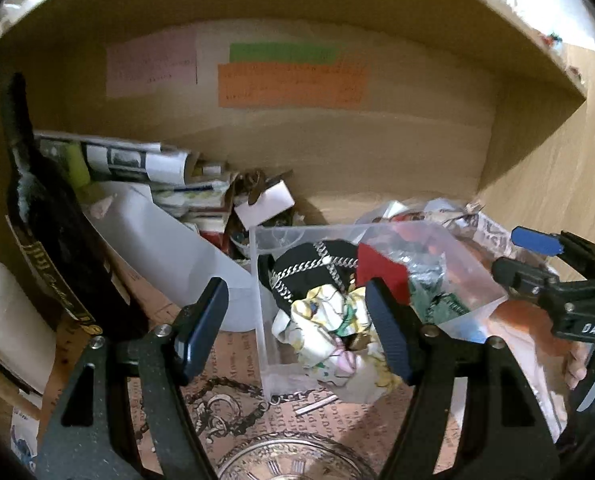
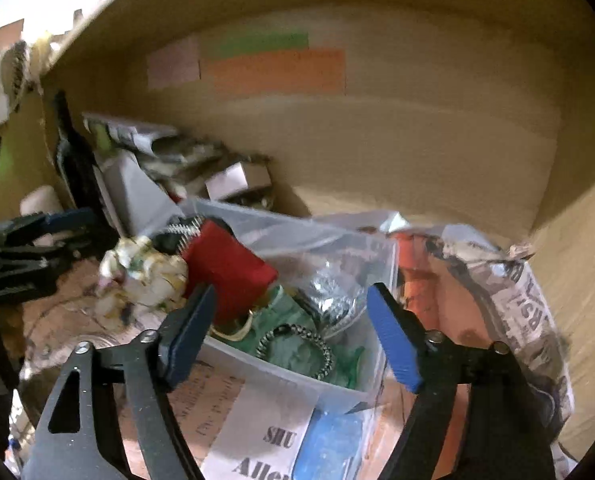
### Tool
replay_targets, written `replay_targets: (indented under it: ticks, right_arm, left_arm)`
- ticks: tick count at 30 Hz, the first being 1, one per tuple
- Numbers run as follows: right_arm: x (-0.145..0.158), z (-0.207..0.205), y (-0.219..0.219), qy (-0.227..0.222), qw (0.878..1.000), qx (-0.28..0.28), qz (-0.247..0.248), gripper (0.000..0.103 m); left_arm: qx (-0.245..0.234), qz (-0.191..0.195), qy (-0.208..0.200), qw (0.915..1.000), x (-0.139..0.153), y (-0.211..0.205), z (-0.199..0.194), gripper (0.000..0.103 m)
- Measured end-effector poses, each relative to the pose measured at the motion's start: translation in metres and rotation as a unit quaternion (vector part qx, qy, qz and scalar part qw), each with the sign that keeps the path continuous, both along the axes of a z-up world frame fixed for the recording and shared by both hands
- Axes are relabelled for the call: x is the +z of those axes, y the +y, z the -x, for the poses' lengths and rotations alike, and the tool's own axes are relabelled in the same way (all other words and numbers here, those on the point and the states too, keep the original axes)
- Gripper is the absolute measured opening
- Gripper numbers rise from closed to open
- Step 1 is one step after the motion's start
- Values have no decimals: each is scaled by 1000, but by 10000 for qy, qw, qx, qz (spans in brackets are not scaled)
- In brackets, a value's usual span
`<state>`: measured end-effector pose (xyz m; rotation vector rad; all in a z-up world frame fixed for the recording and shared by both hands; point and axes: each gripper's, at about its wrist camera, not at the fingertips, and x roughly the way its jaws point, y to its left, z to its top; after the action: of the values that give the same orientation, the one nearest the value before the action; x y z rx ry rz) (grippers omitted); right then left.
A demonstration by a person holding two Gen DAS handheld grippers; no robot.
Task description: Organize soft objects
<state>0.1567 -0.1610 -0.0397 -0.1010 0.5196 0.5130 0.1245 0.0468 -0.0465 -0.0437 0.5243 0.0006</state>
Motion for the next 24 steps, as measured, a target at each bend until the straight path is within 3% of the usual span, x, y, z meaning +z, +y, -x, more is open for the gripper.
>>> replay_targets:
  ticks: [10,15,24]
  right_arm:
    - [49,52,-17,-755,9952,-16,-620,87]
    - [60,69,-24,-976,9912,-54,-892,102]
    - [65,91,-28,-1116,9882,-69,-1050,103]
  left_arm:
    - [-14,53,-912,9958,43,-17,55,90]
    - [-88,42,-1255,9921,57,-28,80,98]
    - [-193,14,-1454,9892,64,-44,102,103]
